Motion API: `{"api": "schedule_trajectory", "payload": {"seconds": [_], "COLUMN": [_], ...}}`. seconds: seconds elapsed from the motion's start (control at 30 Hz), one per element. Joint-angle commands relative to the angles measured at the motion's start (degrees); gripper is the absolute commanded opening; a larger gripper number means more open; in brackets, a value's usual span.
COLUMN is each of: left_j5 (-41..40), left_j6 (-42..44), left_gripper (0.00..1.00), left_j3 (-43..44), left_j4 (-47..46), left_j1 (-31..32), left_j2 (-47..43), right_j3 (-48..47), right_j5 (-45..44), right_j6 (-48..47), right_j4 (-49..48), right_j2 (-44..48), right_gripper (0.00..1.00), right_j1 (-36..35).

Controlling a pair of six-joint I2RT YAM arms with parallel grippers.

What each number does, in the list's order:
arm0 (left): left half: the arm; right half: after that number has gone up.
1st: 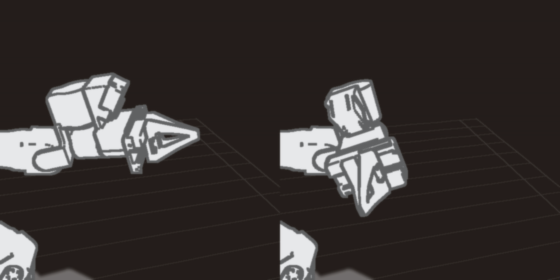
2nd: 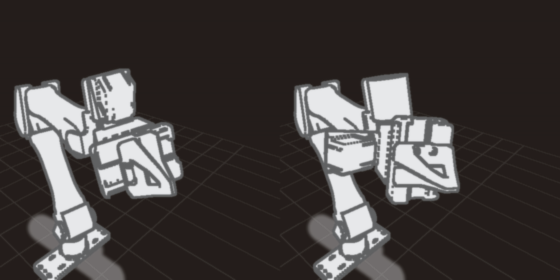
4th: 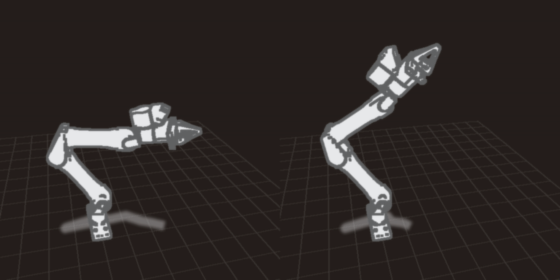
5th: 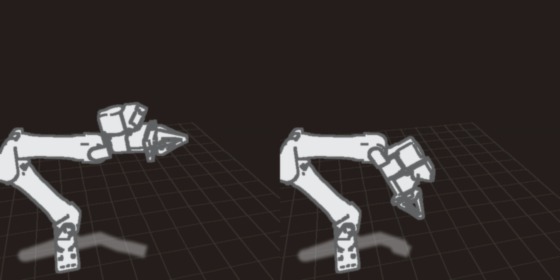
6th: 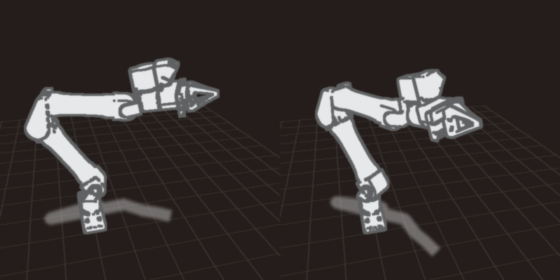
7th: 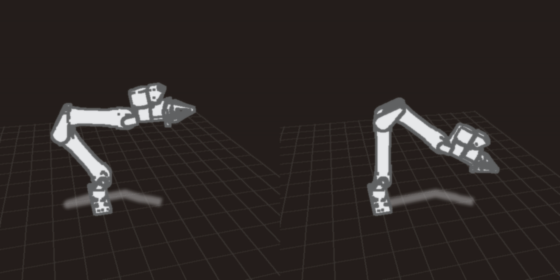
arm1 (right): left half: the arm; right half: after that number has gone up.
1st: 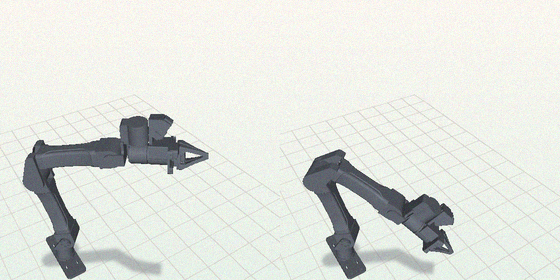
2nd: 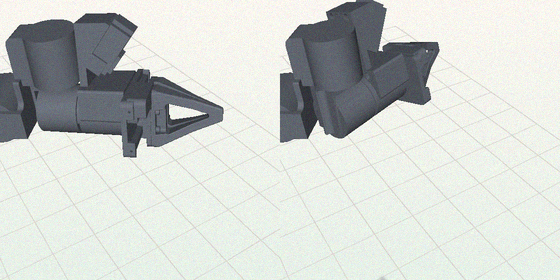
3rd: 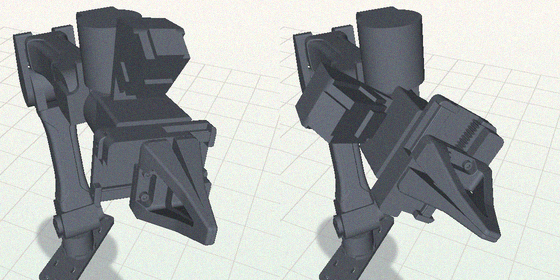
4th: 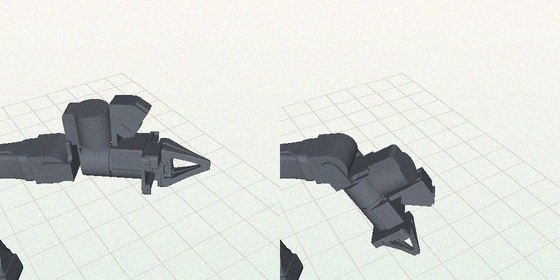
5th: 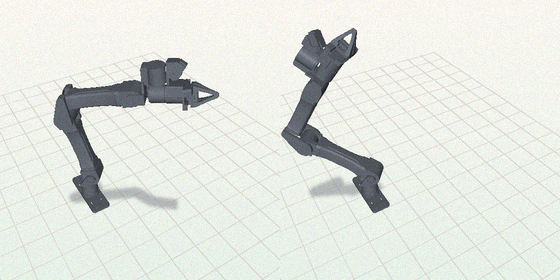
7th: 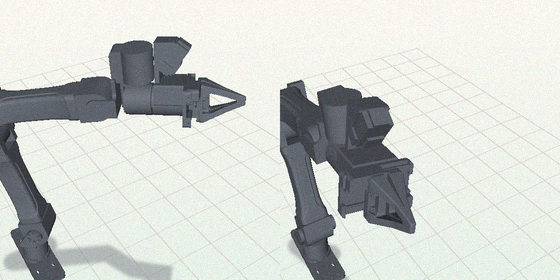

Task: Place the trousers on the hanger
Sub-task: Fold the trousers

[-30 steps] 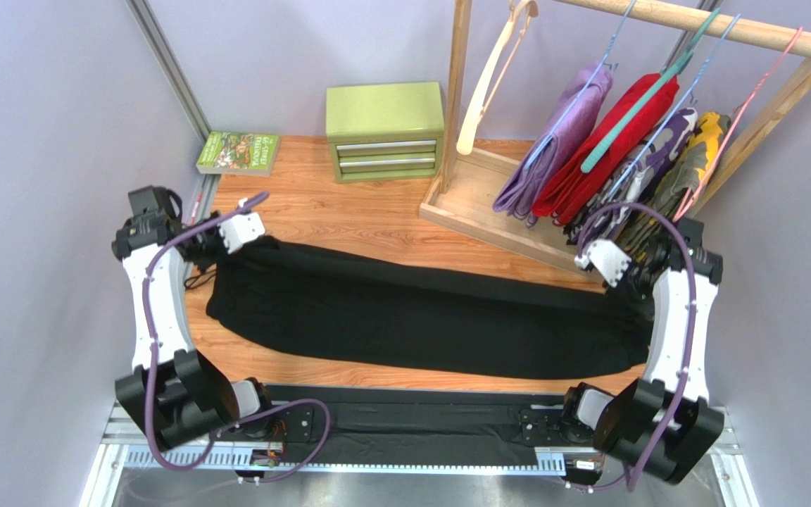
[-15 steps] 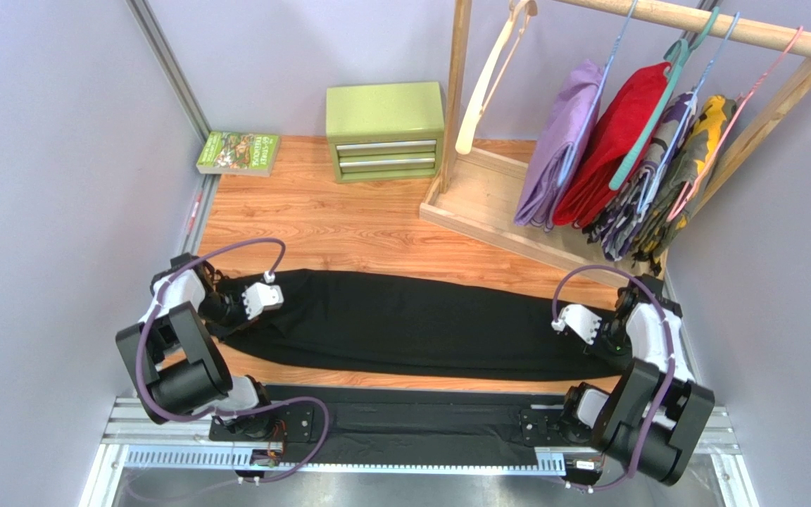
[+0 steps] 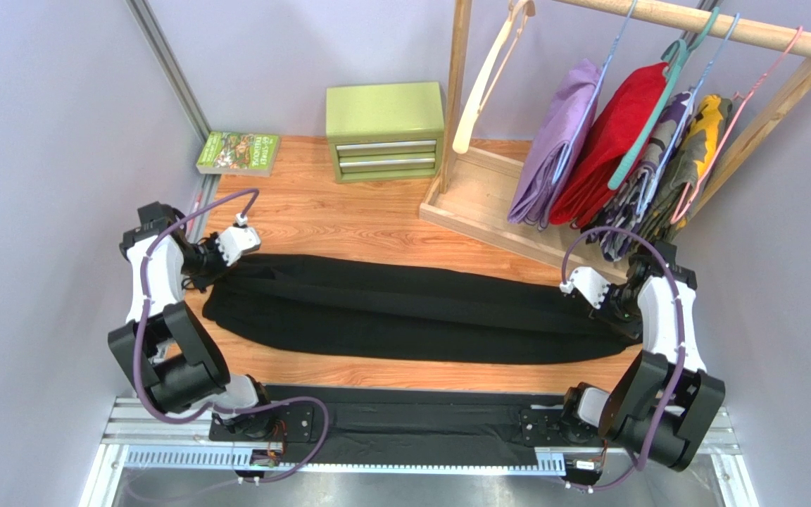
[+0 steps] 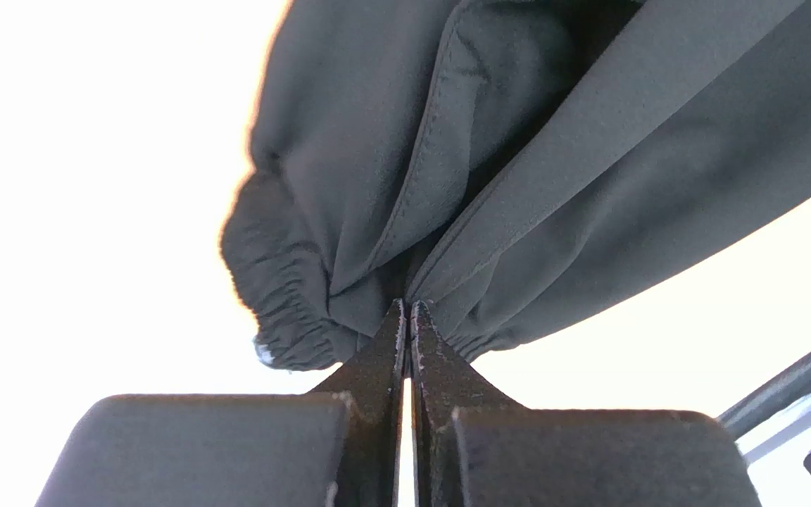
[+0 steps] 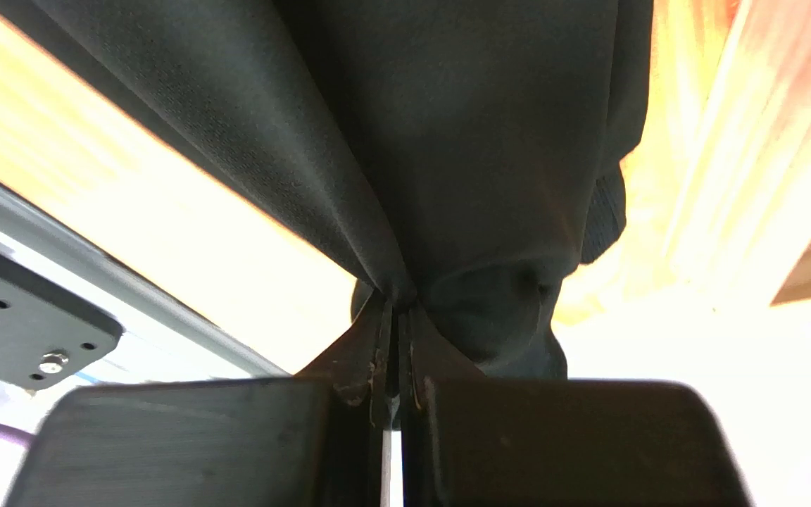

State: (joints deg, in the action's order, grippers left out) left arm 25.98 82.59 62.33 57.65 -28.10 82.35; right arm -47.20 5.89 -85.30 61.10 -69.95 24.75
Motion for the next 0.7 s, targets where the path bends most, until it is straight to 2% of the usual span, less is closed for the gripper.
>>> {"api": "schedule_trajectory", "payload": {"seconds": [0.0, 0.07, 0.17, 0.3, 0.4, 0.5, 0.53, 0.67], "left_j5": [-1.71, -2.85, -6.28, -14.17, -15.87, -16.48, -16.66, -19.64], "left_j6": [3.71, 6.17, 7.84, 8.29, 7.16, 2.69, 1.45, -5.76], "left_gripper": [0.0, 0.0, 0.0, 0.0, 0.0, 0.05, 0.09, 0.11], "left_j3": [-0.08, -3.51, -11.33, -19.15, -20.49, -18.57, -17.77, -12.68], "left_j4": [8.69, 8.28, 1.6, -8.04, -11.84, -15.02, -15.63, -19.94], "left_j1": [-0.73, -0.73, -0.73, -0.91, -0.82, -0.56, -0.56, -0.82], "left_j2": [-4.64, -6.4, -6.68, -1.41, 3.07, 6.06, 7.29, 10.02], "right_j3": [-0.36, 1.84, 3.69, 3.96, 4.74, 5.01, 5.01, 3.09], "right_j5": [-1.32, -1.93, -3.16, -3.26, -3.69, -4.75, -4.92, -4.92], "right_j6": [-1.45, -1.45, -0.66, 0.74, 1.36, 2.76, 3.81, 7.93], "right_j4": [2.27, 0.6, -1.33, -2.04, -3.0, -3.79, -3.97, -5.11], "right_j2": [4.56, 4.48, 2.55, 0.61, -0.36, -2.37, -2.99, -7.03], "right_gripper": [0.0, 0.0, 0.0, 0.0, 0.0, 0.14, 0.25, 0.52], "right_j1": [0.21, 0.03, -0.06, -0.06, -0.84, -1.81, -2.42, -4.18]}}
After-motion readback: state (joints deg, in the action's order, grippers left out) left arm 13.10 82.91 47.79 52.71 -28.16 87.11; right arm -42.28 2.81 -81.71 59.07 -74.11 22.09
